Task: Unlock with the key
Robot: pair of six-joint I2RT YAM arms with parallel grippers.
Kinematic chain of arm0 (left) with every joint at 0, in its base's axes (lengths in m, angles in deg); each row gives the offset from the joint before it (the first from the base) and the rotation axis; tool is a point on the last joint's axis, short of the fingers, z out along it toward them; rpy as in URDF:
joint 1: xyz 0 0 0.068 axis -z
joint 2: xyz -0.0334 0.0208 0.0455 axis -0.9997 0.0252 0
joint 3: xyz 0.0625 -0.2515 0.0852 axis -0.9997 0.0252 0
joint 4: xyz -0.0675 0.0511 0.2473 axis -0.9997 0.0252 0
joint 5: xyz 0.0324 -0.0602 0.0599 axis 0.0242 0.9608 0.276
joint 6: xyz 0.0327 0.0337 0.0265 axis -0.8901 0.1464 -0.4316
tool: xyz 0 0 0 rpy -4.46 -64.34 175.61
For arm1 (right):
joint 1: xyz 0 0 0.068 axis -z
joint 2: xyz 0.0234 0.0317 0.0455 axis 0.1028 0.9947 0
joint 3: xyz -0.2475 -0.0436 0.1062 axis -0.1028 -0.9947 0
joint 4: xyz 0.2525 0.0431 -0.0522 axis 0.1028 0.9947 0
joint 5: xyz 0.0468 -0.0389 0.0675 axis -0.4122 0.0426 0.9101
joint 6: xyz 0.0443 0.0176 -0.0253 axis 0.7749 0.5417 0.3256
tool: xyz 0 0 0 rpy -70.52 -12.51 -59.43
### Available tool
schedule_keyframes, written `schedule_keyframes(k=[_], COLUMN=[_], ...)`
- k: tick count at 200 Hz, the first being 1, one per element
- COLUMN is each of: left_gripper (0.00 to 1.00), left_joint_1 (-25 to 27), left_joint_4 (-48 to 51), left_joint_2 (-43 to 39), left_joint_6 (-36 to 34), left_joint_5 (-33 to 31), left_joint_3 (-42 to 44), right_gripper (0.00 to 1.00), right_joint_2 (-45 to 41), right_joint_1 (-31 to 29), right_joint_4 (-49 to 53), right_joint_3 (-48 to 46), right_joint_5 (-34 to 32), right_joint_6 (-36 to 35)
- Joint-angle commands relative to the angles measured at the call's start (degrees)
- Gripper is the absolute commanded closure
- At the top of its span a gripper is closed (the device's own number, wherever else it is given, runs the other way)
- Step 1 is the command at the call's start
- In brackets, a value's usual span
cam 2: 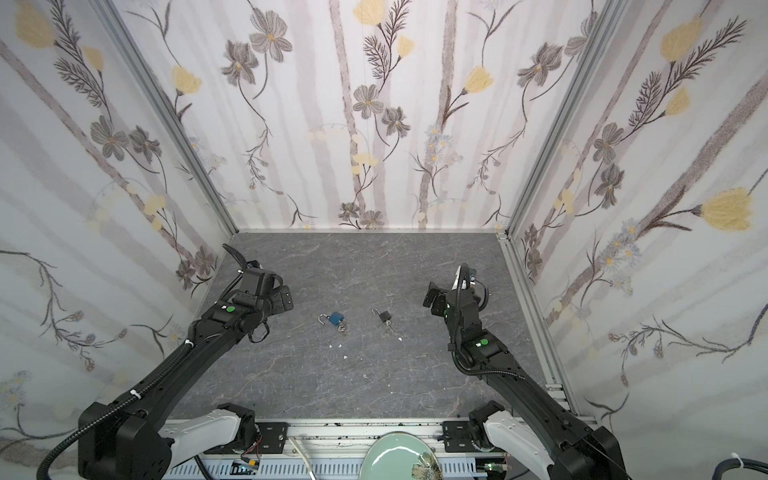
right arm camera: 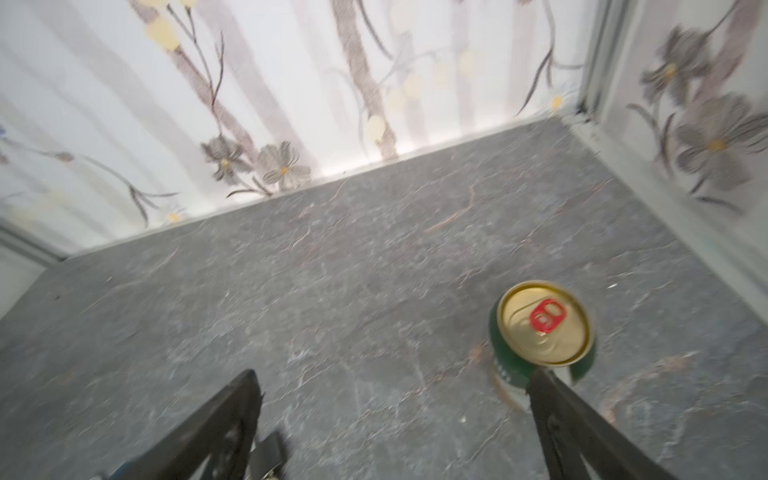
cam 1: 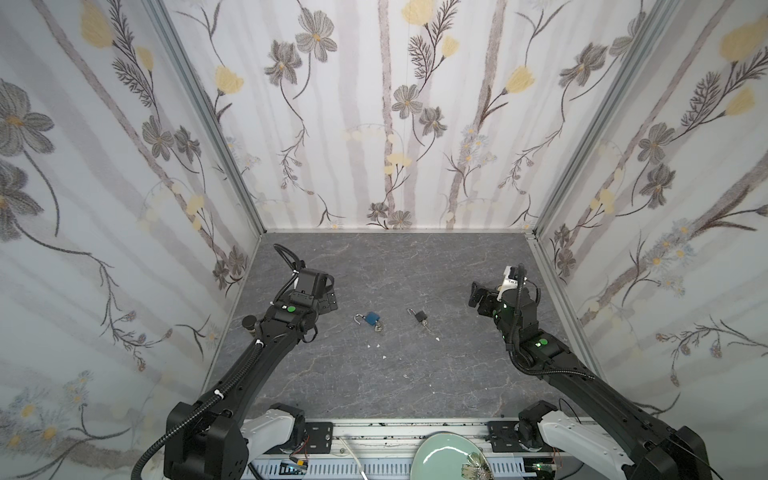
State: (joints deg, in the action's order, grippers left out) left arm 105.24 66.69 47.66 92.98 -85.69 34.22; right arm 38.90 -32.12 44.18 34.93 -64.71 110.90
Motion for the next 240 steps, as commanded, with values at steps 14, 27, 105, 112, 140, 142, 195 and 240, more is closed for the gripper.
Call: schedule_keyframes(k=[14,27,105,112,140,142,195,240], left_gripper=[0.0,0.0,0.0,0.0,0.0,0.0,0.0,0.0], left_joint_1=[-3.69,-5.78,-10.17,-10.12,-10.01,-10.01,-11.81,-12.07], left_joint_4=[-26.07,-32.19,-61.77,-65.21,-77.04,-76.17,-87.54,-83.63], left_joint_2=[-0.21,1.94,16.37,17.16,20.97,20.64,24.78,24.27], left_joint_6=[-11.0,-10.88,-15.35,-16.99,-18.62,-18.3,-19.71,-18.82], left_joint_5=[-7.5,-6.35,-5.28,-4.21,-2.75,-2.52,6.81,6.12], left_joint_3=[10.71,13.25,22.11,22.9,26.87,26.8,30.52,29.54], right_gripper=[0.0,0.0,0.0,0.0,0.0,0.0,0.0,0.0], right_joint_2=[-2.14,-2.71,3.69,4.87,7.59,7.83,21.62,23.87], right_joint_1=[0.66,2.21,14.78,15.56,17.63,17.98,19.84,21.22], right_joint_4=[-18.46,-29.05,-47.43,-50.38,-59.89,-60.75,-81.42,-71.01], right_joint_3=[-6.34,-11.54,-23.52,-24.57,-26.55,-26.76,-29.45,-22.33], right_joint_5=[-21.85,-23.75,-16.32,-15.16,-8.17,-7.48,8.92,8.06], right_joint_6=[-13.81,-18.83,-17.55,-17.66,-18.98,-18.92,-23.45,-21.63])
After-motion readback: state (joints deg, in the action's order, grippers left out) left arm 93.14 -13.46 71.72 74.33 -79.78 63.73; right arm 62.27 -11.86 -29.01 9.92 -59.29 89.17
